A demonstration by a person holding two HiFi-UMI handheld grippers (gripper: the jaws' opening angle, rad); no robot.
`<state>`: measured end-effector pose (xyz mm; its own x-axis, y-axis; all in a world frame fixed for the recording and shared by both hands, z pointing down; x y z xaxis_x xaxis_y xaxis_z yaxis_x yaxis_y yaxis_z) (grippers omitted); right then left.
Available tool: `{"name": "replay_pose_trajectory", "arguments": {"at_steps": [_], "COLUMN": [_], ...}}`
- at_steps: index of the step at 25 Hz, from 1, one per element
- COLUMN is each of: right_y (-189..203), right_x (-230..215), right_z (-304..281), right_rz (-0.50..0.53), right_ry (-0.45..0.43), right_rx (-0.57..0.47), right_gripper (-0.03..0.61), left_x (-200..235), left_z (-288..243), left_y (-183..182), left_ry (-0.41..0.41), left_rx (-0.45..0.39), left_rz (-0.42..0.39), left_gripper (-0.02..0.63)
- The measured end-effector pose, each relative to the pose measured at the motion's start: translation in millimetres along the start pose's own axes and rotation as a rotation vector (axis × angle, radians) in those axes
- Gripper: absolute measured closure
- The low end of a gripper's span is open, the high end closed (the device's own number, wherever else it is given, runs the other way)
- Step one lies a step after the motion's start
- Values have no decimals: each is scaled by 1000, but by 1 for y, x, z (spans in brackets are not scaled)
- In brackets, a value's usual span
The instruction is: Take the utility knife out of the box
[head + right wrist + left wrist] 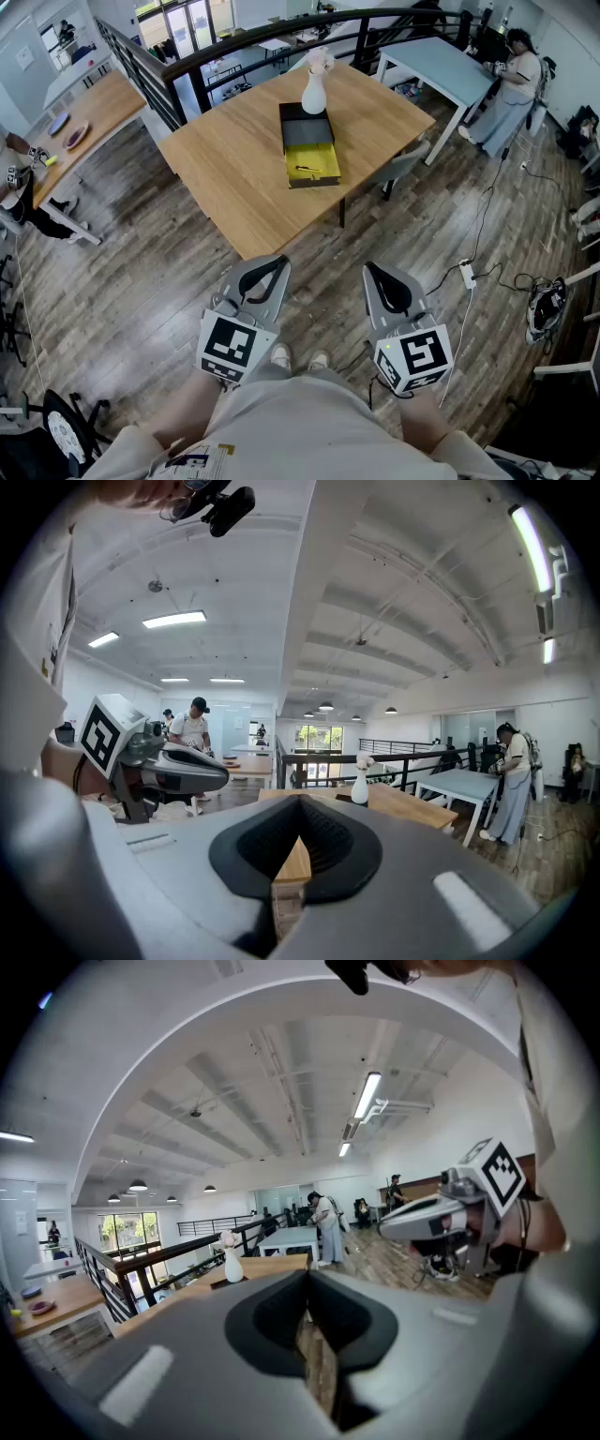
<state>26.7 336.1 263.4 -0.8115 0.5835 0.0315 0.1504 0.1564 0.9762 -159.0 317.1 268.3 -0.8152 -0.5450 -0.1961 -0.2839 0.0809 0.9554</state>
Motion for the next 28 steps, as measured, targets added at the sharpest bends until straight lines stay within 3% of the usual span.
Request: {"name": "replay_pose_trajectory", "arguments": {"at_steps": [14, 21, 28], "right_y": [4, -3, 10], "right_x": [-4, -4, -15], "right_z": [3, 9, 20], "right_rz": [-47, -46, -30], "right_ry": [15, -3, -10], "right_rx": [-37, -51, -31], "right_gripper": [578, 578, 578], "left_x": [0, -4, -25], "left_z": [1, 7, -3], "left_y": [-1, -12, -6], "left_ry": [-2, -25, -9], "left_rx": [0, -52, -10], "left_rz": [1, 0, 7], "left_gripper": [611, 611, 611]}}
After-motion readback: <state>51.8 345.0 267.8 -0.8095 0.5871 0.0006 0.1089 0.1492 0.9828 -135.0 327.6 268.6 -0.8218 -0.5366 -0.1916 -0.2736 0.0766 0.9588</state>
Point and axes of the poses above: the fingertips, and each gripper's own axes: z backward along the fingers, x to its left, y out of its underside, the point moved 6 cm from there along z, backward along the fingers, and after that the axes turned 7 degrees about -y, right-handed, at the moved point
